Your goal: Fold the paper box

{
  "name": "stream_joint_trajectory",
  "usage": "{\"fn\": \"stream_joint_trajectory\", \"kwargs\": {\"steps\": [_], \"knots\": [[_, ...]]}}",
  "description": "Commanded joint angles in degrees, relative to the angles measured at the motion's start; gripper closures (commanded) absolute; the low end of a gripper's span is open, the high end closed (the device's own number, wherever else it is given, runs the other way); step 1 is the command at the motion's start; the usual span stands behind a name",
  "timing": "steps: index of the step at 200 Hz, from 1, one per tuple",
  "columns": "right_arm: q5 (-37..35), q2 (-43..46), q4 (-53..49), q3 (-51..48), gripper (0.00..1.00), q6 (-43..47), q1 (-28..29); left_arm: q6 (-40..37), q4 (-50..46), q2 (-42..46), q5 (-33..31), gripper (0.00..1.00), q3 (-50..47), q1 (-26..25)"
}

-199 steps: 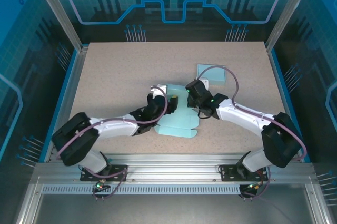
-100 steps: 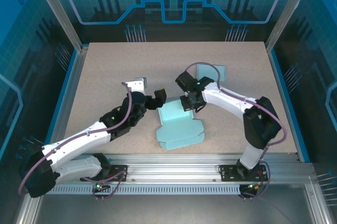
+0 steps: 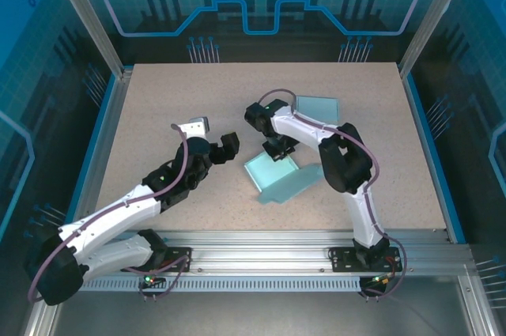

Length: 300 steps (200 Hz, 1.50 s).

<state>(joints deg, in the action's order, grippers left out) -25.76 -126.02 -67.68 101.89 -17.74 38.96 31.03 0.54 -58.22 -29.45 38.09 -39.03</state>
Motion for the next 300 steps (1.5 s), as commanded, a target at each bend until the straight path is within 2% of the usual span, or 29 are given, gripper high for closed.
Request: {"fn": "stream_joint_trajectory", "kwargs": {"steps": [1,64,101,116,133,145,167,192,231,264,269,273,277,279,281,300], "knots": [[-11.2,-6.6,-0.5,0.6,1.00,1.8,-0.5,-1.7,2.3,1.2,1.0,0.01,-0.5,0.7],[-16.2,-11.6,9.4,2.4,1.00,9.0,0.4,-2.8,3.8,1.3,0.8,0.01,-0.7,0.8],[-14.8,-11.3,16.4,1.0,0.99,12.9,1.7,-3.6,3.9,1.4,-0.4,0.01,-0.8,0.8],[-14.5,-11.3,16.6,1.1,0.93,13.0,1.9,-3.8,3.7,1.8,-1.0,0.01,-1.0,0.8],[-14.0,-10.1,15.5,1.6,0.81,12.6,1.9,-4.3,3.1,2.4,-1.6,0.01,-1.1,0.8],[-13.7,-8.6,14.3,2.1,0.66,12.3,2.0,-4.8,2.7,2.6,-2.1,0.01,-1.0,0.8],[-12.7,-4.7,13.1,2.3,0.50,12.1,1.9,-4.8,1.8,2.3,-2.0,0.01,-1.0,1.3],[-11.2,-1.9,12.5,2.4,0.43,12.6,1.8,-4.6,1.5,1.8,-1.0,0.01,-0.9,1.8],[-10.8,1.8,10.8,4.0,0.41,13.2,2.7,-4.0,-0.7,0.5,-0.1,0.01,-0.3,3.5],[-10.2,9.9,10.6,5.7,0.34,12.4,3.5,-2.7,-6.1,-2.9,1.6,0.01,1.6,6.1],[-9.9,11.5,10.8,5.5,0.32,12.3,3.6,-2.8,-6.9,-3.7,1.7,0.01,1.9,6.3],[-9.7,12.9,11.1,5.4,0.25,12.2,3.7,-3.1,-7.3,-4.4,1.7,0.01,2.2,6.4],[-9.5,14.3,11.3,5.3,0.17,12.1,3.8,-3.4,-7.7,-5.1,1.6,0.01,2.6,6.4],[-9.4,15.0,11.4,5.2,0.06,12.1,3.9,-3.5,-7.8,-5.4,1.6,0.01,2.7,6.4],[-9.2,15.7,11.6,5.1,0.01,12.1,4.0,-3.7,-8.0,-5.7,1.6,0.01,2.8,6.4],[-8.7,22.7,12.9,2.8,0.00,10.4,4.1,-3.9,-8.2,-9.4,0.5,0.01,4.1,7.0]]}}
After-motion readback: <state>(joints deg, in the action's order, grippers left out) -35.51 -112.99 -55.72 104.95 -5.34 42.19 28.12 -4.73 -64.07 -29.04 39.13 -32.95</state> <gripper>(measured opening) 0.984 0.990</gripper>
